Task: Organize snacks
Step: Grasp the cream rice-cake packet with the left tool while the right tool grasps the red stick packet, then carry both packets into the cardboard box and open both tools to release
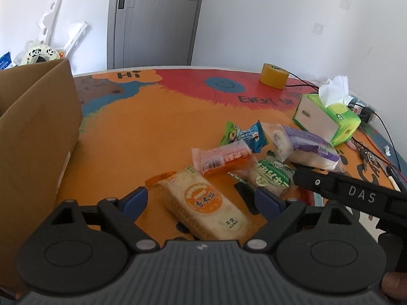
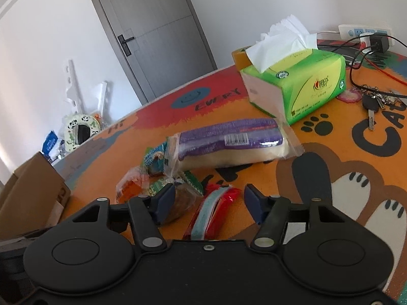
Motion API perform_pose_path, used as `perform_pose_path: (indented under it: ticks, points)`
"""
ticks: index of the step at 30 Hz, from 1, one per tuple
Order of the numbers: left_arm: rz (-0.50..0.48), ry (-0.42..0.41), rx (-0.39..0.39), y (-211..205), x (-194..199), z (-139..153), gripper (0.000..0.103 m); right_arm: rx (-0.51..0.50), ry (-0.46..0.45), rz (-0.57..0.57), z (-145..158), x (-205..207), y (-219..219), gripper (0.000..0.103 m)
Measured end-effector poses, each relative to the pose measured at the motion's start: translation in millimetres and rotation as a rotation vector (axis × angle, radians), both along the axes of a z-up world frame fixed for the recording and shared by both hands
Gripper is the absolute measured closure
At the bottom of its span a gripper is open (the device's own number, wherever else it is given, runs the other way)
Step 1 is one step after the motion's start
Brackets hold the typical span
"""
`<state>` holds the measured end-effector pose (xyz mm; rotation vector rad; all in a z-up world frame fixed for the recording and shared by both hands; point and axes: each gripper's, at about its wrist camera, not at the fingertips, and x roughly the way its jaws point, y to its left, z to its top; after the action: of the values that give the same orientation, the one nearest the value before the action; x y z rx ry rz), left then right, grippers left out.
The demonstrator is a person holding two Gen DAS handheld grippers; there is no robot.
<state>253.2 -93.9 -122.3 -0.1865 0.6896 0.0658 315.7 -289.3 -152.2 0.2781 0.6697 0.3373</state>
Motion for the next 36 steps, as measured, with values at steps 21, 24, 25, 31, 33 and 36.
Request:
perform_pose_path:
  ticks: [21, 24, 25, 31, 33, 36]
  points:
    - [-0.055, -0.030, -0.011, 3, -23, -4, 0.070, -0.046, 0.001, 0.021, 1, -37, -12, 0.081]
    - [-0.064, -0.046, -0.016, 3, -29, 0, 0.070, -0.029, -0.003, 0.020, 4, -42, -13, 0.082]
    - [-0.068, -0.054, -0.021, 4, -32, 2, 0.070, -0.026, -0.009, 0.020, 6, -45, -13, 0.082]
    - [-0.077, -0.105, -0.038, 9, -47, 22, 0.070, -0.004, -0.051, 0.040, 23, -57, -3, 0.082]
    - [-0.076, -0.126, -0.040, 13, -52, 30, 0.070, 0.007, -0.064, 0.048, 29, -60, 0, 0.082]
    - [-0.068, -0.151, -0.037, 17, -58, 41, 0.070, 0.027, -0.084, 0.064, 38, -62, 7, 0.082]
